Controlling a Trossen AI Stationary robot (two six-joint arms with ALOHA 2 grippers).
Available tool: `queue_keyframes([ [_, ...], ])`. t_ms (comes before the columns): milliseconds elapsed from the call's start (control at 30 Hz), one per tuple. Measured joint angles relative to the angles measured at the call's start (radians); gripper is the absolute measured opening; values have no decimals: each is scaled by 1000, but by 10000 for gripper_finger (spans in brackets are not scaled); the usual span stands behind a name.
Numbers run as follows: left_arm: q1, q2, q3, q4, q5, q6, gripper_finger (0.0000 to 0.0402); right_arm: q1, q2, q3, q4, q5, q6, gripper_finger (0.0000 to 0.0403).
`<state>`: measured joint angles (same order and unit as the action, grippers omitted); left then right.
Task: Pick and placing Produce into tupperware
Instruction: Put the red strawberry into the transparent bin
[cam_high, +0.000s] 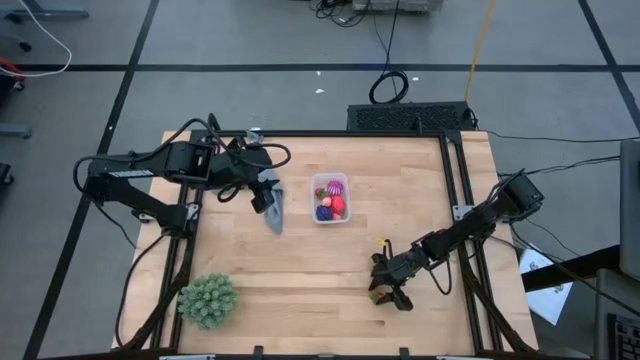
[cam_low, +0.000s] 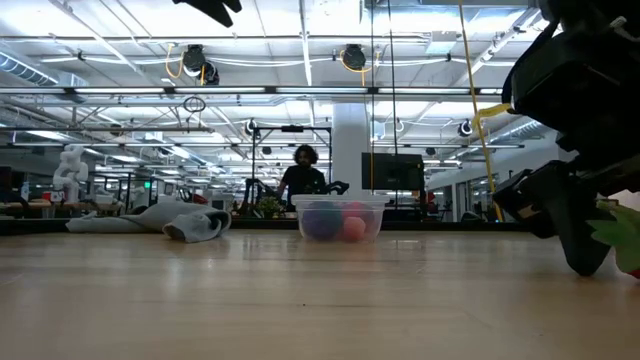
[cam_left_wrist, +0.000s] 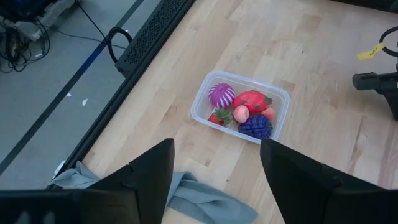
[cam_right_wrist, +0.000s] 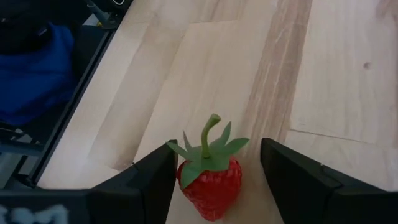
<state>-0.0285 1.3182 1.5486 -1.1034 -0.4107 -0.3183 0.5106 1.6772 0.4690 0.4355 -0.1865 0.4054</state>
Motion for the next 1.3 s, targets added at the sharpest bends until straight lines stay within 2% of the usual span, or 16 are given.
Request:
queue_keyframes([
  [300,0,0,0,0,0,0,244,0,0,-34,6,1,-6,229],
  [1033,0,0,0,0,0,-5,244,-47,1,-37,-9,-23,-28,148],
  [1300,0,0,0,0,0,-4,244,-84,1,-38,-13,-32,-69,144],
])
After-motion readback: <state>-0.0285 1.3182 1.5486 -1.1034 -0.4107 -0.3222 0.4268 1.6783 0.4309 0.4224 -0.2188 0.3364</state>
